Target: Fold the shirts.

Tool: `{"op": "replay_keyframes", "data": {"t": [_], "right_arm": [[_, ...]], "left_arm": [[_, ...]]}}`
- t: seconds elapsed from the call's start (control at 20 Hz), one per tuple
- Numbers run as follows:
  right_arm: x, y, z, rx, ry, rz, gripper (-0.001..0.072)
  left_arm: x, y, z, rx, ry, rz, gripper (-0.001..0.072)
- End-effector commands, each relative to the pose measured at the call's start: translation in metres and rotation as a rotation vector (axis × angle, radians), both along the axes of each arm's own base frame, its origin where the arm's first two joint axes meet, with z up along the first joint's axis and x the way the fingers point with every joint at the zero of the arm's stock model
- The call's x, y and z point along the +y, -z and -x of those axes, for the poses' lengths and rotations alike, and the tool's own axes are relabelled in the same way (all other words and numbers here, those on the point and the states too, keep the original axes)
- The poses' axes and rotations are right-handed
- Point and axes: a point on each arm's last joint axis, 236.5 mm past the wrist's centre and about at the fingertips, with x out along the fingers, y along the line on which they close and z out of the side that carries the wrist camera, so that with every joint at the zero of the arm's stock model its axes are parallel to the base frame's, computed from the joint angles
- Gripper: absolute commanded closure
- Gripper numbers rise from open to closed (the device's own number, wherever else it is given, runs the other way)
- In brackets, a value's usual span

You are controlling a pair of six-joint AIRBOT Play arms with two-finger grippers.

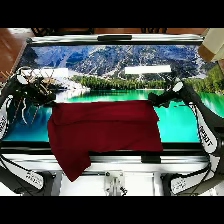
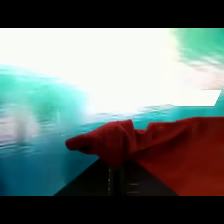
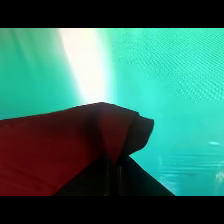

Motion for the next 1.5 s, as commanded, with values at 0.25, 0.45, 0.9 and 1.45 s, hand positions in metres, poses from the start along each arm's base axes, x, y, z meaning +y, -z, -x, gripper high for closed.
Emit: {"op": "replay_keyframes", "data": {"t": [0.25, 0.45, 0.9, 1.45], "right_arm": [[-0.029, -0.042, -0.067, -0.242, 0.163, 0.015, 0.0655], [-0.056, -0.067, -0.096, -0.335, 0.293, 0.004, 0.0654], [-0.071, -0.070, 0.005, -0.003, 0.065, 0.055, 0.0223], [-0.089, -0.050, 0.191, 0.286, 0.018, 0.069, 0.0209]], "left_arm": [[0.004, -0.057, -0.088, -0.320, -0.101, 0.011, 0.0676], [0.012, -0.091, -0.133, -0.485, -0.221, 0.005, 0.0674], [0.036, -0.098, -0.037, -0.116, -0.065, -0.085, 0.0214], [-0.017, -0.018, 0.161, 0.135, -0.131, 0.112, 0.0213]]}}
